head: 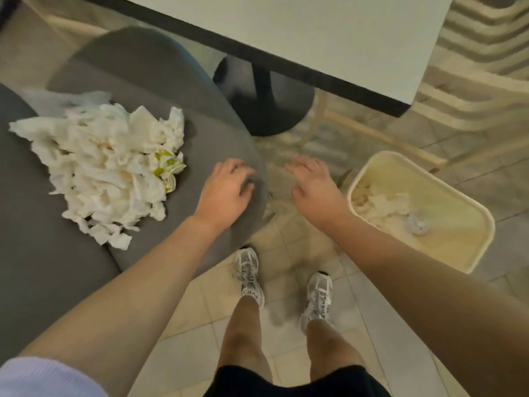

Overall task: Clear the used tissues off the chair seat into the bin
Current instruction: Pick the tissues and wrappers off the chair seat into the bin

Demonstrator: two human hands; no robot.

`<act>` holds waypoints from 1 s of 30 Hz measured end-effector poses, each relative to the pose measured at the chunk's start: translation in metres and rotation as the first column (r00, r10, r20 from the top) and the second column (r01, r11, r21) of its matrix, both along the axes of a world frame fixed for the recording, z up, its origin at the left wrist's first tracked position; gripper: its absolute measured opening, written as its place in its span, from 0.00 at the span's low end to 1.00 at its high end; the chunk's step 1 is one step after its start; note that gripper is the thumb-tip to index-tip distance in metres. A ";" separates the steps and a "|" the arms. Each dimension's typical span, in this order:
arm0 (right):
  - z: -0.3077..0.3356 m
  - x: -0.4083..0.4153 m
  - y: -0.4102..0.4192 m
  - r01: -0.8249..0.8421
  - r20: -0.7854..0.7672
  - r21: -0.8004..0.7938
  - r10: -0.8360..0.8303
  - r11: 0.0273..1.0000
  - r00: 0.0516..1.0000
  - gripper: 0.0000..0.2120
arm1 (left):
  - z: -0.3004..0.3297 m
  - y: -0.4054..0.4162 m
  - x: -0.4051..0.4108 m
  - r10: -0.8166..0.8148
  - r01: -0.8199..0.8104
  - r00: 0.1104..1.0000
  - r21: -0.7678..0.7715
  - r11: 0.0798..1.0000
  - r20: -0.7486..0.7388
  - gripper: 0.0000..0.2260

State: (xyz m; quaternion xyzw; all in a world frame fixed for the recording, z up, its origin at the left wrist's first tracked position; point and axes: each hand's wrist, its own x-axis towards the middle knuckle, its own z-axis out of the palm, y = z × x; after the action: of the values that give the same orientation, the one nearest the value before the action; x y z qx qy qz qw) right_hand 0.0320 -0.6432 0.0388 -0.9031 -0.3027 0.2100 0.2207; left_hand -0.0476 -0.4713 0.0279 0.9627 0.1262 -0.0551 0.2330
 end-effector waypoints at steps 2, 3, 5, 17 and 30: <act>-0.004 -0.004 0.030 -0.037 -0.029 -0.001 0.037 0.999 0.999 0.21 | -0.004 0.029 -0.017 0.061 -0.061 0.998 0.018 0.998 -0.012 0.12; -0.005 -0.007 0.045 -0.056 -0.044 0.004 0.056 0.998 0.997 0.21 | -0.007 0.042 -0.025 0.091 -0.090 0.995 0.027 0.996 -0.028 0.12; -0.009 -0.012 0.074 -0.102 -0.073 0.002 0.102 0.995 0.992 0.21 | -0.013 0.068 -0.041 0.138 -0.136 0.989 0.044 0.990 -0.054 0.12; -0.049 -0.032 0.206 -0.348 -0.147 -0.064 0.336 0.935 0.930 0.27 | -0.052 0.152 -0.091 0.260 -0.202 0.914 0.206 0.958 -0.312 0.32; -0.080 -0.044 0.258 -0.420 -0.183 -0.100 0.399 0.902 0.899 0.13 | -0.082 0.169 -0.095 0.190 -0.190 0.974 0.010 0.982 -0.122 0.12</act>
State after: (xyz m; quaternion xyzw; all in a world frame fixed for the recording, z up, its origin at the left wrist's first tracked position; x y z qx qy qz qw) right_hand -0.0120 -0.3856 -0.0407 -0.8124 -0.4525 0.3430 0.1324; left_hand -0.1424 -0.3022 -0.0540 0.9408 0.2316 -0.0916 0.2301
